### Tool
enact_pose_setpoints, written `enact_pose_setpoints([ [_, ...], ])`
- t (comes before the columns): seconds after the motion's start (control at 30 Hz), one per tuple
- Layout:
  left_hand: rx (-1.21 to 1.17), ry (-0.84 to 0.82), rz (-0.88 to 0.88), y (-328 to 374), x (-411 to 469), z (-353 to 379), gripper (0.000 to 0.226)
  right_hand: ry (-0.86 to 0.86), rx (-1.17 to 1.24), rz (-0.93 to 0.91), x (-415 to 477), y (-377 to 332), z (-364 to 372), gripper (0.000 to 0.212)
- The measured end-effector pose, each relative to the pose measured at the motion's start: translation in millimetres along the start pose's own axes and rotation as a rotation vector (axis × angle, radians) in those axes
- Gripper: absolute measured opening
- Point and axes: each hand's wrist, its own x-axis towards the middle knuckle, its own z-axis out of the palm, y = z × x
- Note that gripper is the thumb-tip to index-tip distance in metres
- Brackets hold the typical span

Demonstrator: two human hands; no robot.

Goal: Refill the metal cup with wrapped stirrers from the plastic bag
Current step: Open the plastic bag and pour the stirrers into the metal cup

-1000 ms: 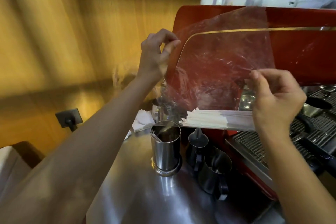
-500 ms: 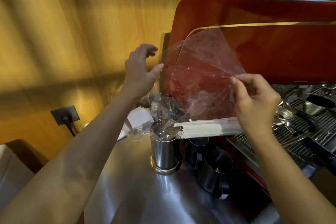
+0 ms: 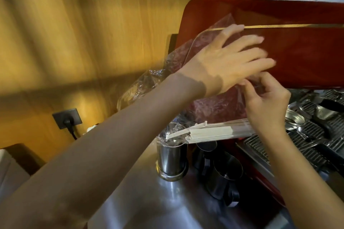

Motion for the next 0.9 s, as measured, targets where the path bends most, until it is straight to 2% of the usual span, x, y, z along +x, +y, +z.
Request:
enact_pose_setpoints([
  [0.1,0.033,-0.076,-0.022,-4.8,7.3,1.9,0.019,-0.028,-0.007,0.017,0.9,-3.7,-1.3,0.006],
  [0.17,0.035,-0.019,-0.034,-8.1,7.2,2.0,0.019,-0.078,-0.042,0.019,0.4,-5.6,-3.4,0.008],
  [0.23,-0.063,0.061,-0.086,-13.6,5.4,2.8,0.015,-0.140,-0.106,0.027,-1.6,-5.9,-6.7,0.011],
  [0.33,-0.097,0.004,-0.187,-22.3,-1.4,13.8,0.022,-0.200,-0.184,0.042,-6.7,-2.5,-13.9,0.014],
  [0.57,-0.235,0.081,-0.343,-40.1,-14.4,26.0,0.022,-0.214,-0.167,0.161,-17.3,3.7,-28.2,0.025],
  [0.7,-0.240,0.136,-0.360,-51.1,-24.4,23.0,0.018,-0.200,-0.141,0.178,-17.2,4.3,-25.7,0.027],
  [0.9,-0.250,0.191,-0.397,-69.0,-38.7,20.7,0.014,-0.180,-0.024,0.220,-12.4,4.3,-14.1,0.012],
])
